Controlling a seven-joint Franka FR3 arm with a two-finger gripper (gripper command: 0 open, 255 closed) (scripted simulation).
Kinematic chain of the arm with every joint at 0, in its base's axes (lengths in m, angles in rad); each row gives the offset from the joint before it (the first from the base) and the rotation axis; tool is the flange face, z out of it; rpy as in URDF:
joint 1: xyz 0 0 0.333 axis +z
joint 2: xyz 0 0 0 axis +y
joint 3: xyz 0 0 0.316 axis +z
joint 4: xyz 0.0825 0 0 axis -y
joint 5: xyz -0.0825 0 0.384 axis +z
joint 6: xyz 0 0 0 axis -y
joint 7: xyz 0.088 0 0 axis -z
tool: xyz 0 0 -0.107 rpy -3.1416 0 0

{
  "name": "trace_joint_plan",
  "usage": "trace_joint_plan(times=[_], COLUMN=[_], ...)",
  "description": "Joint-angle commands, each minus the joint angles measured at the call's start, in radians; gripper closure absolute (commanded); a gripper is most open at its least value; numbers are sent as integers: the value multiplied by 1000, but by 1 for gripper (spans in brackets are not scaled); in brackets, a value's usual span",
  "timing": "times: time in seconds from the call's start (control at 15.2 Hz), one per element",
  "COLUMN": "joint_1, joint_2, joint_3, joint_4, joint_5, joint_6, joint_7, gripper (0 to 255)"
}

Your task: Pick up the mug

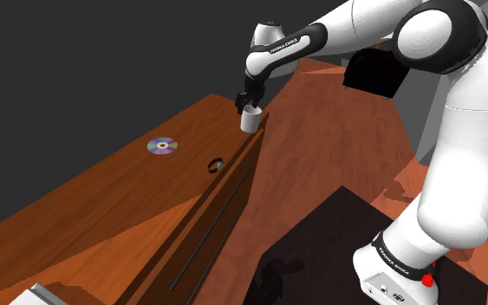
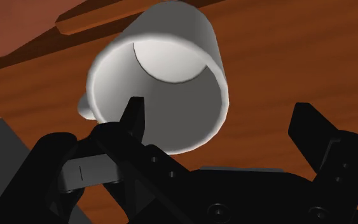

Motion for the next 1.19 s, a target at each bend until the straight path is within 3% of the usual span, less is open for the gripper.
trace_joint_plan(times=[0.0,0.46,0.53,1.12], joint_1=[1,1,1,1], joint_2=[20,60,61,60], joint_3=[0,-1,-1,-1], joint_4=[4,-16,-14,-16], joint_5=[-2,-4,-4,-4], joint_6=[17,77,76,77], joint_7=[2,5,5,5], gripper=[0,0,255,255])
